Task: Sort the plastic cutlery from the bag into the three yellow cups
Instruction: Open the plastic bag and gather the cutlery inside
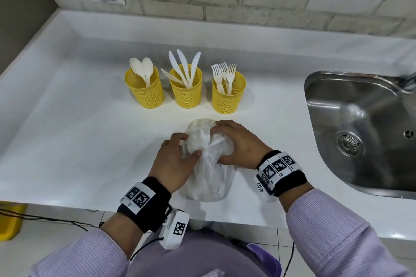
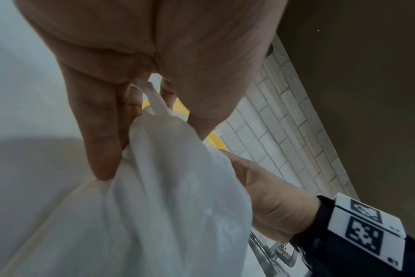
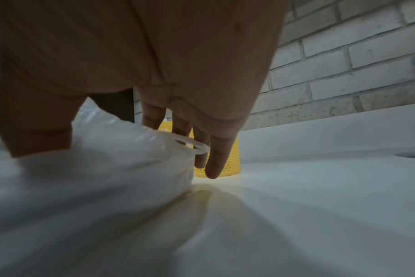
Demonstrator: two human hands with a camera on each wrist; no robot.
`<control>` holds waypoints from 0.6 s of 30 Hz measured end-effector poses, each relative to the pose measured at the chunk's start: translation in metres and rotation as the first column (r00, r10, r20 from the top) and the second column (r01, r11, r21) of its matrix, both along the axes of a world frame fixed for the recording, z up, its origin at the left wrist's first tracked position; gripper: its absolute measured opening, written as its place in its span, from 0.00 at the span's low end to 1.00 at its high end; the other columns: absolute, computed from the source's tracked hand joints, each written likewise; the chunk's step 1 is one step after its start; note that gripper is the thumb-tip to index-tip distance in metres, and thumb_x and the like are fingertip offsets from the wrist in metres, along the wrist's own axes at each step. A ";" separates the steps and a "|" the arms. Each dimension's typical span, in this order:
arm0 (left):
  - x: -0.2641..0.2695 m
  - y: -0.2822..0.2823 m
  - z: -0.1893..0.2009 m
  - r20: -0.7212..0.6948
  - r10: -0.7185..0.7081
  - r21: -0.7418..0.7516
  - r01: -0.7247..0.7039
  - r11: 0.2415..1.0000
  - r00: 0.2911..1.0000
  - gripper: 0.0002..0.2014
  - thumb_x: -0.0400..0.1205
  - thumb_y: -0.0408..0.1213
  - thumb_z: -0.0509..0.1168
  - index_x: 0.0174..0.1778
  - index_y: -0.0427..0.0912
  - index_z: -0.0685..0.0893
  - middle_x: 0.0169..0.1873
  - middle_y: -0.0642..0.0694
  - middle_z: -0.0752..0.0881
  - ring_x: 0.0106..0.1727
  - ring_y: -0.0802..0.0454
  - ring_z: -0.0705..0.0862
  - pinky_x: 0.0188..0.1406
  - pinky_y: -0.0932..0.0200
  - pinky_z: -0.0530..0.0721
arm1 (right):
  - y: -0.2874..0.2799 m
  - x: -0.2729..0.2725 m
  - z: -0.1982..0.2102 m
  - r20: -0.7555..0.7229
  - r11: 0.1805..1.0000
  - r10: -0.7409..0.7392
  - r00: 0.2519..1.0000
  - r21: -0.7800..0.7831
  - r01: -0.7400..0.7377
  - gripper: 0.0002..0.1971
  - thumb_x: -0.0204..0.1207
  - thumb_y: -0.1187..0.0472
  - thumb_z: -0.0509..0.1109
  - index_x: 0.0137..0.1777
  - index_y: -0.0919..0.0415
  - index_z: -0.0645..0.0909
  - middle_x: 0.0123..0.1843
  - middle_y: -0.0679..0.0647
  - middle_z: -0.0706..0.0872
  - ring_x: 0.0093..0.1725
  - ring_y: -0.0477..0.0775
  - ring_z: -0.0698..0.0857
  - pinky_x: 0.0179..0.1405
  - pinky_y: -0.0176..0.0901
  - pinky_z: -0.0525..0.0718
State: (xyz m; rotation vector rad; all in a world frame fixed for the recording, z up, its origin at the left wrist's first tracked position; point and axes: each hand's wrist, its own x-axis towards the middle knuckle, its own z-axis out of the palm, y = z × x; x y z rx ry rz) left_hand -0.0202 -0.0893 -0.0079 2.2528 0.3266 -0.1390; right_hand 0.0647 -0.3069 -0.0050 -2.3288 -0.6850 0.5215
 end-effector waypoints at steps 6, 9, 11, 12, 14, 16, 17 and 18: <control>0.004 0.005 0.017 -0.089 0.053 -0.067 -0.059 0.996 0.995 0.29 0.77 0.54 0.76 0.68 0.50 0.71 0.50 0.45 0.86 0.49 0.47 0.87 0.53 0.50 0.85 | 0.006 0.010 0.022 0.024 0.993 0.045 0.999 -0.107 -0.042 0.40 0.66 0.56 0.86 0.79 0.52 0.76 0.82 0.56 0.71 0.82 0.59 0.67 0.81 0.44 0.64; 0.010 0.019 0.032 0.034 0.113 -0.008 -0.113 0.994 0.993 0.30 0.75 0.56 0.78 0.66 0.55 0.70 0.54 0.45 0.82 0.51 0.48 0.85 0.55 0.48 0.84 | -0.004 -0.003 0.039 0.105 0.993 -0.050 0.993 -0.104 0.061 0.34 0.70 0.48 0.79 0.77 0.44 0.75 0.82 0.51 0.71 0.82 0.58 0.69 0.80 0.62 0.70; 0.017 0.026 0.041 0.180 0.067 0.049 -0.077 0.996 0.981 0.27 0.76 0.50 0.78 0.67 0.55 0.74 0.56 0.45 0.78 0.53 0.49 0.83 0.55 0.52 0.82 | -0.007 -0.020 0.045 0.195 0.986 -0.168 0.966 0.052 0.161 0.26 0.70 0.45 0.72 0.69 0.46 0.79 0.72 0.49 0.77 0.71 0.58 0.78 0.70 0.63 0.78; 0.022 0.028 0.045 0.231 0.005 0.082 -0.025 0.996 0.973 0.25 0.77 0.46 0.77 0.67 0.55 0.76 0.56 0.45 0.76 0.54 0.49 0.83 0.57 0.52 0.82 | -0.005 -0.030 0.045 0.221 0.969 -0.231 0.947 0.134 0.205 0.21 0.71 0.45 0.70 0.64 0.48 0.81 0.65 0.48 0.79 0.64 0.57 0.81 0.65 0.61 0.81; 0.036 0.030 0.049 0.279 -0.154 0.164 0.111 0.980 0.948 0.22 0.79 0.42 0.76 0.68 0.57 0.81 0.57 0.44 0.75 0.56 0.46 0.83 0.62 0.48 0.83 | 0.006 -0.048 0.041 0.223 0.943 -0.307 0.925 0.202 0.264 0.14 0.73 0.45 0.69 0.53 0.52 0.82 0.52 0.47 0.78 0.51 0.54 0.83 0.52 0.57 0.84; 0.049 0.029 0.046 0.281 -0.319 0.269 0.244 0.932 0.905 0.21 0.79 0.38 0.76 0.68 0.57 0.85 0.57 0.43 0.74 0.56 0.43 0.82 0.65 0.45 0.82 | 0.019 -0.060 0.033 0.198 0.943 -0.321 0.926 0.151 0.295 0.12 0.75 0.44 0.69 0.48 0.52 0.80 0.46 0.45 0.76 0.44 0.52 0.82 0.44 0.54 0.85; 0.055 0.027 0.044 0.262 -0.393 0.315 0.307 0.898 0.882 0.21 0.79 0.37 0.76 0.67 0.57 0.86 0.57 0.43 0.74 0.57 0.42 0.81 0.65 0.45 0.81 | 0.024 -0.064 0.028 0.190 0.946 -0.322 0.927 0.110 0.306 0.12 0.76 0.44 0.70 0.48 0.52 0.80 0.45 0.44 0.76 0.42 0.51 0.81 0.41 0.52 0.84; 0.059 0.025 0.042 0.232 -0.459 0.349 0.367 0.862 0.857 0.20 0.78 0.36 0.76 0.66 0.57 0.87 0.57 0.43 0.74 0.57 0.41 0.81 0.64 0.44 0.81 | 0.029 -0.067 0.024 0.185 0.945 -0.328 0.926 0.072 0.320 0.13 0.77 0.43 0.71 0.47 0.52 0.79 0.45 0.44 0.76 0.41 0.50 0.81 0.39 0.49 0.82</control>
